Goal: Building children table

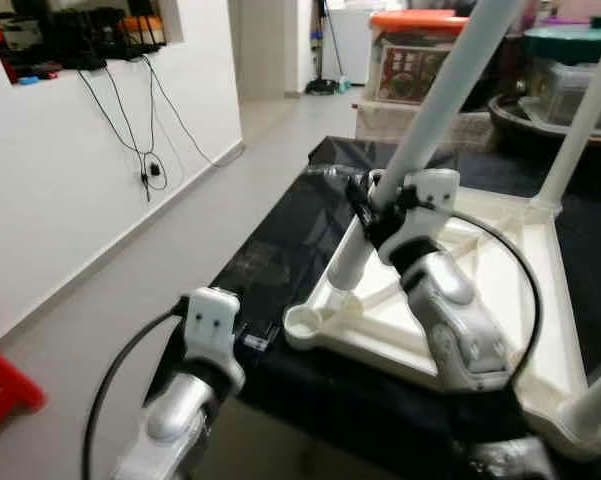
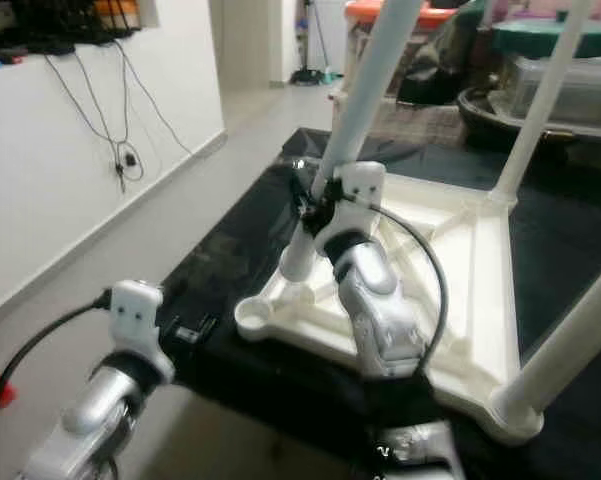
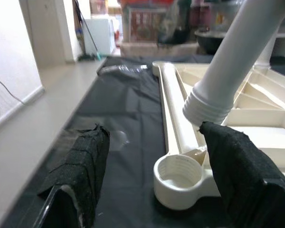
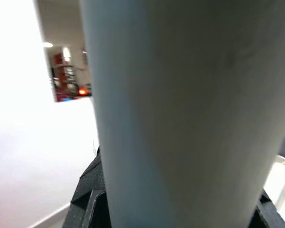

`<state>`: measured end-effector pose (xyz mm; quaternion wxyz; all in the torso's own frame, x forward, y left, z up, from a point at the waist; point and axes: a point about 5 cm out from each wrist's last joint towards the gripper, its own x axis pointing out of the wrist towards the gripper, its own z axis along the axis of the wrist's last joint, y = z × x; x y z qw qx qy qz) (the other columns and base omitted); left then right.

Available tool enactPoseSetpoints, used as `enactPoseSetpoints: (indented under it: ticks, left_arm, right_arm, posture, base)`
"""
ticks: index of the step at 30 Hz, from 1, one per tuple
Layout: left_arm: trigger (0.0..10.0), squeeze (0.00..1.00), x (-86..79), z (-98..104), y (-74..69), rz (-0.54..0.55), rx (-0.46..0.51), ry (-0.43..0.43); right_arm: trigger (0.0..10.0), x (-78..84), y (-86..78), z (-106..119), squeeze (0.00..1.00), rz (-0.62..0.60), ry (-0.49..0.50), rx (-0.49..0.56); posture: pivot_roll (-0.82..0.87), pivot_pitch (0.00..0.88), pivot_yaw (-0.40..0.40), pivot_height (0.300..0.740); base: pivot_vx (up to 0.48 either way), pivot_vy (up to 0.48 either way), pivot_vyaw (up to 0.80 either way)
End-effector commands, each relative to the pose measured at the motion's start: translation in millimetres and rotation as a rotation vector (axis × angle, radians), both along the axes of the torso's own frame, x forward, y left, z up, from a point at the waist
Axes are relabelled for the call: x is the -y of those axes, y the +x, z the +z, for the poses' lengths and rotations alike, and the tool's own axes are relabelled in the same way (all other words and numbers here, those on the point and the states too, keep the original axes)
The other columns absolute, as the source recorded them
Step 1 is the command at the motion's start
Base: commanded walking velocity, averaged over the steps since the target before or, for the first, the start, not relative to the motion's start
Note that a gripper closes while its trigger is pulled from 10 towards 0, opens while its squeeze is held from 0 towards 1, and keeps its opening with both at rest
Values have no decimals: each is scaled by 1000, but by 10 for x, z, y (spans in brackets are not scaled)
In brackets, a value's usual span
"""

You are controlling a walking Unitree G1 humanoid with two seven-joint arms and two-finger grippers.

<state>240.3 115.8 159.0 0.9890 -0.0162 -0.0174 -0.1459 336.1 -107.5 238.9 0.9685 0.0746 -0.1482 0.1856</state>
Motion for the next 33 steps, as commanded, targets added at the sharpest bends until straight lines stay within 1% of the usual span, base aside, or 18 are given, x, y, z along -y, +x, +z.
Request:
enactPoseSetpoints:
  ticks: [1,3,10,12,14,16,17,18,19,22,24,27,29,33]
  left_arm:
    - [10000,0,-14,-12,13,15,-5,8]
    - [10000,0,-26,-9,27,29,0,14]
    - [10000,0,-61,17,40,54,18,17]
    - [10000,0,-86,60,51,78,39,15]
    - [10000,0,-126,144,67,119,79,14]
    - [10000,0,-126,144,67,119,79,14]
    - [10000,0,-164,227,64,165,117,7]
    - [10000,0,-177,261,57,185,131,3]
    - [10000,0,-177,261,57,185,131,3]
    - [10000,0,-184,328,20,226,161,12]
    - [10000,0,-183,344,15,235,168,17]
    - [10000,0,-184,377,24,245,183,19]
    - [10000,0,-183,405,42,241,196,1]
    - [10000,0,-200,443,69,247,213,8]
  right_arm:
    - [10000,28,-9,61,0,7,6,23]
    - [10000,-7,-29,64,0,51,19,23]
    - [10000,-37,-49,65,0,76,16,29]
    - [10000,-43,-57,67,0,79,16,34]
    - [10000,-56,-78,59,0,78,9,41]
    - [10000,-56,-78,59,0,78,9,41]
    - [10000,-65,-142,-15,0,72,-32,50]
    - [10000,-67,-182,-66,0,68,-58,52]
    - [10000,-67,-182,-66,0,68,-58,52]
    - [10000,-46,-308,-211,0,63,-105,39]
    - [10000,-36,-329,-236,0,59,-108,33]
    - [10000,-23,-344,-254,0,49,-105,27]
    - [10000,-15,-345,-256,0,35,-94,25]
    - [10000,-20,-319,-224,0,34,-93,35]
  posture:
    - [56,0,-33,740]
    - [57,0,-34,740]
    - [55,0,-33,740]
    - [56,0,-34,740]
    - [56,0,-34,740]
    - [56,0,-34,740]
    - [59,0,-42,740]
    - [58,0,-42,740]
    - [58,0,-42,740]
    - [61,0,-44,740]
    - [60,0,-43,740]
    - [56,0,-41,740]
    - [55,0,-36,740]
    - [56,0,-40,740]
  base:
    - [0,0,0]
    - [0,0,0]
    - [0,0,0]
    - [0,0,0]
    - [0,0,0]
    - [0,0,0]
    - [0,0,0]
    - [0,0,0]
    - [0,0,0]
    - [0,0,0]
    - [0,0,0]
    - [0,0,0]
    - [0,0,0]
    - [62,0,0]
